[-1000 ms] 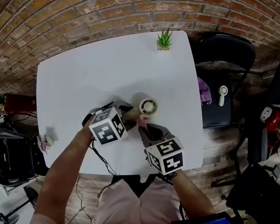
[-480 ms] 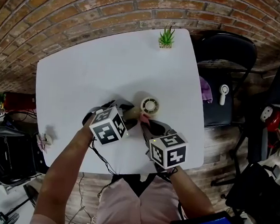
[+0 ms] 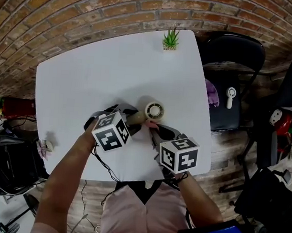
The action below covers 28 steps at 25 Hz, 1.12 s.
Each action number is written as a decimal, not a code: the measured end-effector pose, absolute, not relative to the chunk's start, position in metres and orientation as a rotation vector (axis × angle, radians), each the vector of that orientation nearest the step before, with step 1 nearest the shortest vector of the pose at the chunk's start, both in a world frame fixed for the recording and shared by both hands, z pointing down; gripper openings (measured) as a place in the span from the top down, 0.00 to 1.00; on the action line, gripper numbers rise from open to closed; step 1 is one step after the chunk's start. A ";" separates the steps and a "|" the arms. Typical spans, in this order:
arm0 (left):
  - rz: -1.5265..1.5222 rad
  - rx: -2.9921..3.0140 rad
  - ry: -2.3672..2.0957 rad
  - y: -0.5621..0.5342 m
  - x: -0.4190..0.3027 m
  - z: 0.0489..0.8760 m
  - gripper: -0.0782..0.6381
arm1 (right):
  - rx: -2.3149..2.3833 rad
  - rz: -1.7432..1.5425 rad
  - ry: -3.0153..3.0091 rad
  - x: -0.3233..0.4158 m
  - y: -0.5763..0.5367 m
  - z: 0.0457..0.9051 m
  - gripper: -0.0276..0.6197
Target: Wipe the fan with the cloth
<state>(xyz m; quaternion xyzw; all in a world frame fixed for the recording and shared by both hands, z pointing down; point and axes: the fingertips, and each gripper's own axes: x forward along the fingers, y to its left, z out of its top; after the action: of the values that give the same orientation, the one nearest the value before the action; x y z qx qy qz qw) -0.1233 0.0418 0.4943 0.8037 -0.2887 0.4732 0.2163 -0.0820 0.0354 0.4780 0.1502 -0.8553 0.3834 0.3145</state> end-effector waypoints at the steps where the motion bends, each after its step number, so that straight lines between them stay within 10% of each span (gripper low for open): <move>1: 1.313 2.229 -0.799 0.042 -0.123 0.495 0.59 | 0.399 1.013 -2.251 -0.081 0.035 0.479 0.90; 28: 1.441 2.363 -0.625 0.042 -0.118 0.497 0.60 | 0.431 1.019 -2.175 -0.046 0.025 0.489 0.91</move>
<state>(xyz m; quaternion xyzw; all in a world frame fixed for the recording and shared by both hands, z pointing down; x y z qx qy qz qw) -0.1182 0.0422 0.4969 0.8232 -0.2176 0.5021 0.1514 -0.0458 0.0245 0.4888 0.1661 -0.8370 0.3920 0.3437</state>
